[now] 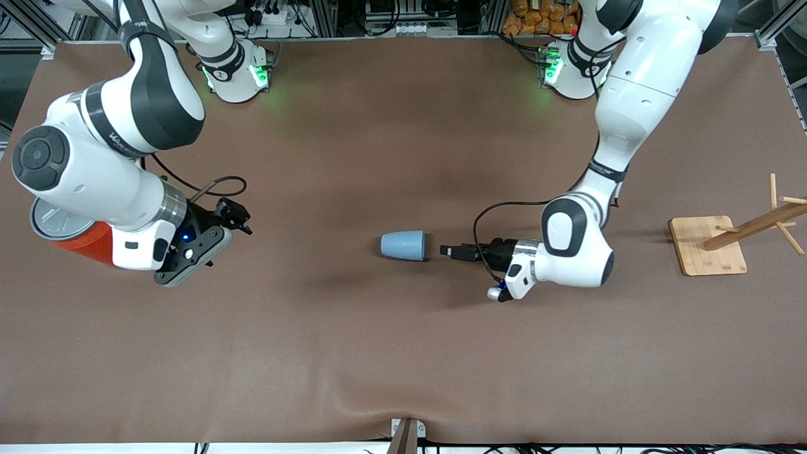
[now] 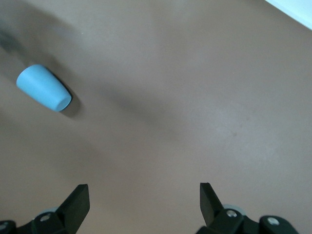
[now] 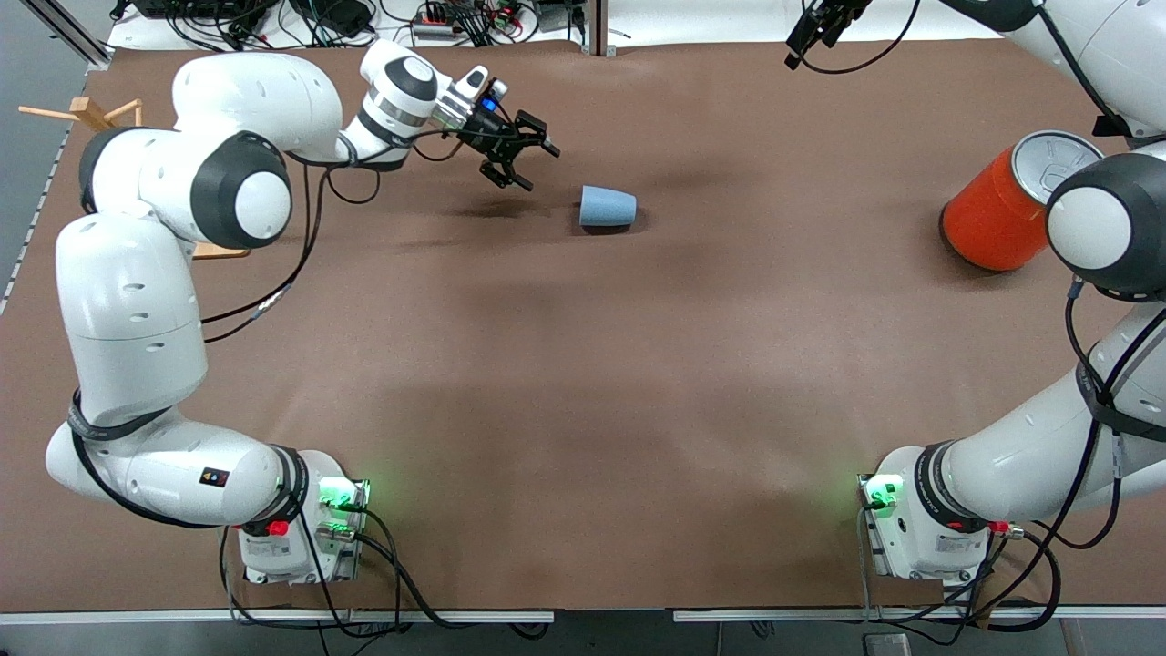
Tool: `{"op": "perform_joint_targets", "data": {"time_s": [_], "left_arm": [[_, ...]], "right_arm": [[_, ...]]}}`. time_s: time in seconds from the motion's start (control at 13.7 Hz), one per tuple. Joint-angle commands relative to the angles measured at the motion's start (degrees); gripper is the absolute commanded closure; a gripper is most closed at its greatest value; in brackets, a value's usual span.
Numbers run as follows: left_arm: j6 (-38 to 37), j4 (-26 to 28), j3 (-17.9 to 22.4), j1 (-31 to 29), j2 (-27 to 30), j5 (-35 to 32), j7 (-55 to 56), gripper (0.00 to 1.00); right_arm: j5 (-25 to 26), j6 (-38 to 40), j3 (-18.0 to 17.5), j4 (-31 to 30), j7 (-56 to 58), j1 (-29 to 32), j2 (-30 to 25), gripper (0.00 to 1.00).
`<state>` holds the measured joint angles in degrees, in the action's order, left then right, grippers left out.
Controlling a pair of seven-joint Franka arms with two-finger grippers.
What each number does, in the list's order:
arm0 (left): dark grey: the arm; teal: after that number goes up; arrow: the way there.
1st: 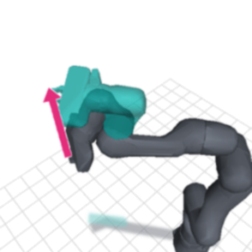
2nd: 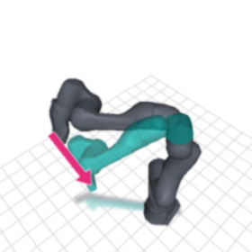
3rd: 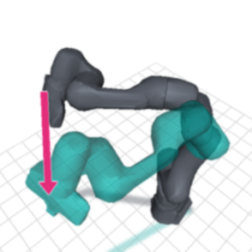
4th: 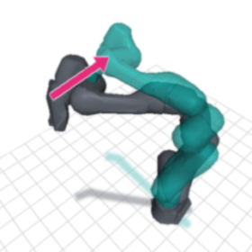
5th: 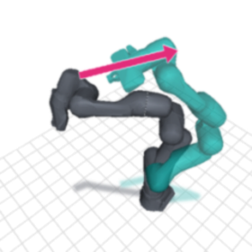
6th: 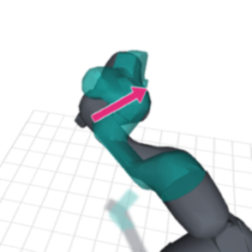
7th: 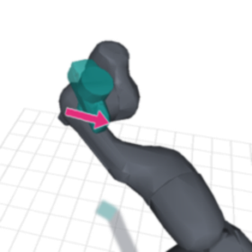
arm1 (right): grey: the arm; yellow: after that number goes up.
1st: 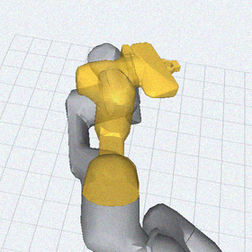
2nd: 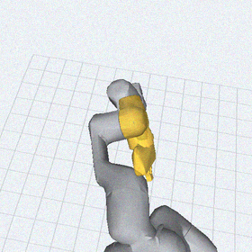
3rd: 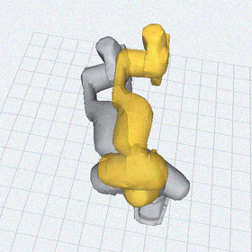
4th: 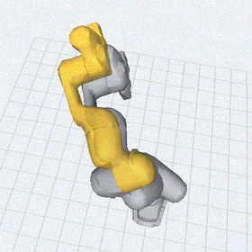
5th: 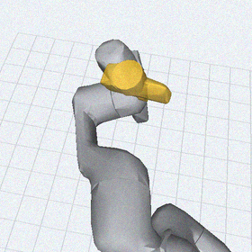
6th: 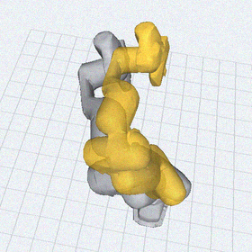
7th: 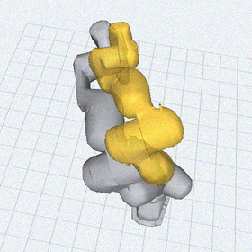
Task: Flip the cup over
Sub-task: 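Grasp the lying blue cup by its base with the left gripper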
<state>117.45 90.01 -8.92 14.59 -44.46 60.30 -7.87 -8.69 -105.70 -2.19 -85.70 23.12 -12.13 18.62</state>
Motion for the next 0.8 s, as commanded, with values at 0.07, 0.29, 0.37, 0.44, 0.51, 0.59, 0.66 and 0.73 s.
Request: {"op": "perform_joint_targets", "data": {"time_s": [0.07,0.29,0.37,0.44,0.51,0.59,0.66,0.73], "left_arm": [[3.14,-0.8,0.14,2.2,-2.29,3.15,-1.09,0.01],[4.72,-0.71,0.14,3.78,-3.43,7.09,-3.81,0.06],[5.59,-0.71,0.14,4.22,-3.78,8.59,-4.34,0.07],[5.86,-0.8,0.22,4.48,-3.96,9.56,-4.61,0.09],[5.95,-0.8,0.14,4.74,-4.22,10.18,-4.7,0.1],[6.74,-0.88,0.22,5.27,-4.49,10.62,-4.7,0.11],[7.7,-0.88,0.22,5.71,-4.66,11.23,-4.7,0.15],[8.49,-0.97,0.14,6.32,-4.93,12.02,-4.78,0.18]], "right_arm": [[-1.24,0.4,-0.89,-0.17,-6.94,2.54,1.24,0.0],[-1.24,0.14,-0.8,-0.52,-7.03,4.39,3.17,0.0],[-1.24,0.14,-0.89,-0.34,-7.03,5.36,3.88,0.0],[-1.24,0.32,-0.89,-0.43,-7.12,5.63,3.97,0.0],[-1.24,0.58,-0.89,-0.6,-7.12,5.63,3.88,0.0],[-1.24,0.67,-0.89,-0.87,-7.21,5.72,3.97,0.0],[-1.24,0.67,-0.89,-0.96,-7.47,5.98,3.97,0.0],[-1.24,0.76,-0.89,-0.96,-7.82,5.98,3.88,0.0]]}}
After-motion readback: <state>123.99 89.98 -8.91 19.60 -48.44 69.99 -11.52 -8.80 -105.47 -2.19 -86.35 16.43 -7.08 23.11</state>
